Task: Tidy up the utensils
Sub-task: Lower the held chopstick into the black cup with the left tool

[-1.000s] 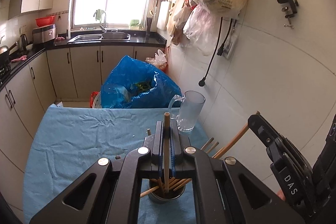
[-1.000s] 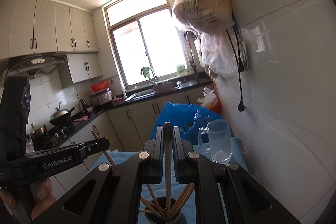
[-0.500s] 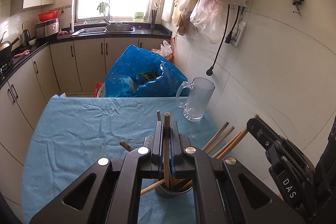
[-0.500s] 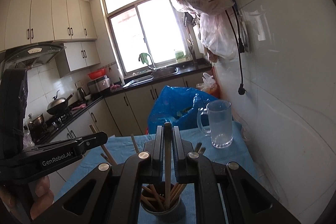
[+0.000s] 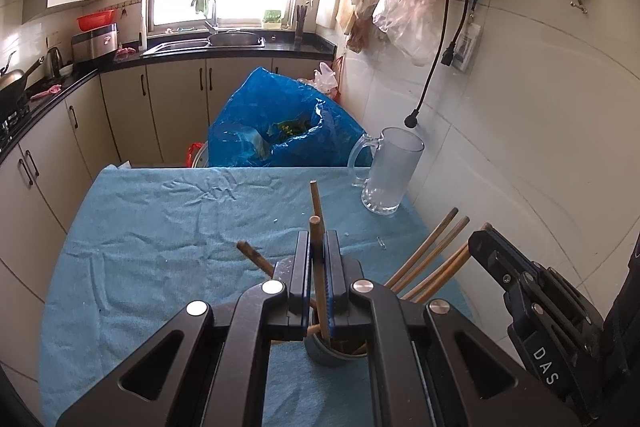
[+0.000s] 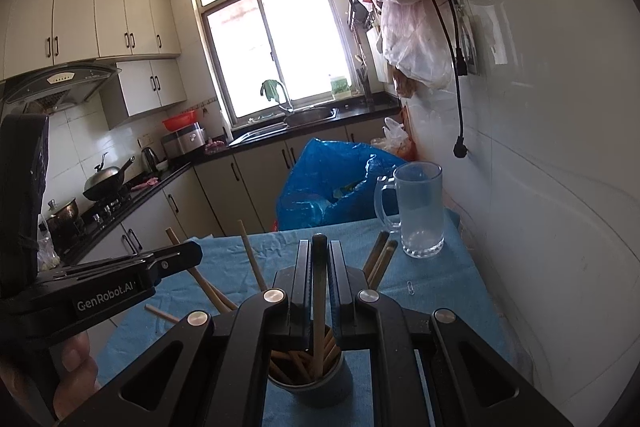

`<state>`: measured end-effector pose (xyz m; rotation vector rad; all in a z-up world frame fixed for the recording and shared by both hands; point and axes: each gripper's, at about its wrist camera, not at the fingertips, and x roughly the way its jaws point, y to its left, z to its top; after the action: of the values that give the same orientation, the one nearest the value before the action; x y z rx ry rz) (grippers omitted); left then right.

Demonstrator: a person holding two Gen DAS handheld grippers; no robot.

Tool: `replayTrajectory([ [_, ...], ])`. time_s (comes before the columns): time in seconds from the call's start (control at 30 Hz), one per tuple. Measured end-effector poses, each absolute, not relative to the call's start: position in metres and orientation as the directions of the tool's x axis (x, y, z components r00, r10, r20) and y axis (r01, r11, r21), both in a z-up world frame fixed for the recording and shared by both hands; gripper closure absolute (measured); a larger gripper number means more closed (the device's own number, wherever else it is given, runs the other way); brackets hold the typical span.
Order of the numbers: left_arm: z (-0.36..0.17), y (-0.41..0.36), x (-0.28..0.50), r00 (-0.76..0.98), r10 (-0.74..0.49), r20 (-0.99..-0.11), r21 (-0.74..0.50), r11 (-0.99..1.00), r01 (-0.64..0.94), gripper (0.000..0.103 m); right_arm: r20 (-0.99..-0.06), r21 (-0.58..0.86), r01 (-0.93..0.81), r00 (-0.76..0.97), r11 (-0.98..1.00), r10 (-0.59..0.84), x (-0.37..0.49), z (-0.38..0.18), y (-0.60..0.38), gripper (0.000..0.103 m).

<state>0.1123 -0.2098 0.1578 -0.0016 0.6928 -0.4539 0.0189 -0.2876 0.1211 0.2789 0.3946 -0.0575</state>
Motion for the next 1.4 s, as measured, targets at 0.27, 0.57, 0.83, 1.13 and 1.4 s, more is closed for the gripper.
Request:
replayTrajectory([
  [0.27, 0.151, -0.210, 0.118, 0.670, -0.392, -0.630, -0.150, 0.908, 0.391, 0.097, -0.403, 0.254, 0.113, 0.915, 0.961, -0.001, 0.022, 0.116, -0.287, 0.095],
  [0.57, 0.144, -0.208, 0.122, 0.670, -0.377, -0.640, -0.144, 0.915, 0.377, 0.096, -0.404, 0.249, 0.119, 0.915, 0.961, -0.008, 0.023, 0.115, -0.289, 0.095],
  [0.83, 0.144, -0.207, 0.123, 0.671, -0.375, -0.639, -0.143, 0.916, 0.375, 0.096, -0.404, 0.247, 0.116, 0.915, 0.962, -0.007, 0.024, 0.115, -0.289, 0.095],
  [1.13, 0.143, -0.206, 0.124, 0.671, -0.369, -0.644, -0.140, 0.918, 0.370, 0.096, -0.413, 0.251, 0.117, 0.911, 0.961, -0.003, 0.025, 0.115, -0.290, 0.094],
  [1.4, 0.144, -0.203, 0.123, 0.677, -0.367, -0.638, -0.142, 0.920, 0.365, 0.096, -0.413, 0.249, 0.116, 0.911, 0.961, -0.003, 0.026, 0.116, -0.290, 0.094],
])
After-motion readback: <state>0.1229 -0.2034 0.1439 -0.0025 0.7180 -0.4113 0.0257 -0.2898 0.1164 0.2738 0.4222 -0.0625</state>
